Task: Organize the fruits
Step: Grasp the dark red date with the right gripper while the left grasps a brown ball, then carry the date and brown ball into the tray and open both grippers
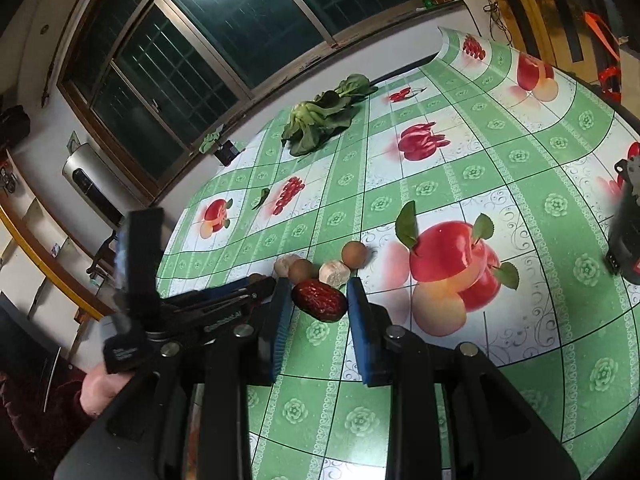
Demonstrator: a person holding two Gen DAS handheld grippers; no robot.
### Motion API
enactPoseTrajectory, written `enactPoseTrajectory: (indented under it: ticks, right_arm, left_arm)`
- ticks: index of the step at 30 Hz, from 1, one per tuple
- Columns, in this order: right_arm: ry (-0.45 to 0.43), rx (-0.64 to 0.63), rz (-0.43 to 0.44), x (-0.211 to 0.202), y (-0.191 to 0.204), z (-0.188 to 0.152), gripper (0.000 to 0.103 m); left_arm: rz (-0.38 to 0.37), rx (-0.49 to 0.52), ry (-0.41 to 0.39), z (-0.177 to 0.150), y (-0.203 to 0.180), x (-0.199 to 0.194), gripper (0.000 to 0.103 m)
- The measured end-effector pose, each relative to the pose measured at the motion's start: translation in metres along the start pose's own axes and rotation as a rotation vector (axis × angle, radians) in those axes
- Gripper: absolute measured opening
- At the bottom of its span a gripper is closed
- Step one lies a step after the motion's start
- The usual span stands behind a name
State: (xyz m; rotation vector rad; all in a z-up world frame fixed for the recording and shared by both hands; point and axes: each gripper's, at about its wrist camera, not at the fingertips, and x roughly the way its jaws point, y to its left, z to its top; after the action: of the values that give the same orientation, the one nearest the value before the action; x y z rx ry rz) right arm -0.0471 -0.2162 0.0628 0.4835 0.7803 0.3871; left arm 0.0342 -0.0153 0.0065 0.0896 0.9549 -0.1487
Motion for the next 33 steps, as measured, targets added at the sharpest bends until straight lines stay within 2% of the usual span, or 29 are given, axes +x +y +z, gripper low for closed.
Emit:
enactPoseTrajectory:
  ticks: [3,7,17,20,25,33]
  right_arm:
    - [-0.001,0.001,-0.005,0.000,-0.001,0.000,0.030]
    - [-0.029,-0.010,-0.007,-0.004,0.000,0.001,0.030]
    - [-0.076,-0.110,-0.041,-0.005,0.018,-0.004,0.030]
    - [-0.068,-0.150,-0.043,-0.001,0.029,-0.008,0.030]
    - [-0.035,-0.117,0.060,0.011,0.053,-0.020,0.030]
    - [0.069,-0.255,0.206,0.046,0.150,-0.062,0.030]
  left_arm:
    - [-0.002,-0.014,-0.005,-0.001,0.001,-0.003,0.021]
    - [0.007,-0.017,-0.063,-0.006,0.003,-0.024,0.021]
    - [0.102,-0.024,-0.263,-0.049,0.019,-0.121,0.021]
    - [0.133,-0.048,-0.289,-0.062,0.030,-0.139,0.021]
    - [0.171,-0.113,-0.303,-0.085,0.060,-0.160,0.021]
    - [0.232,-0.198,-0.312,-0.118,0.105,-0.180,0.021]
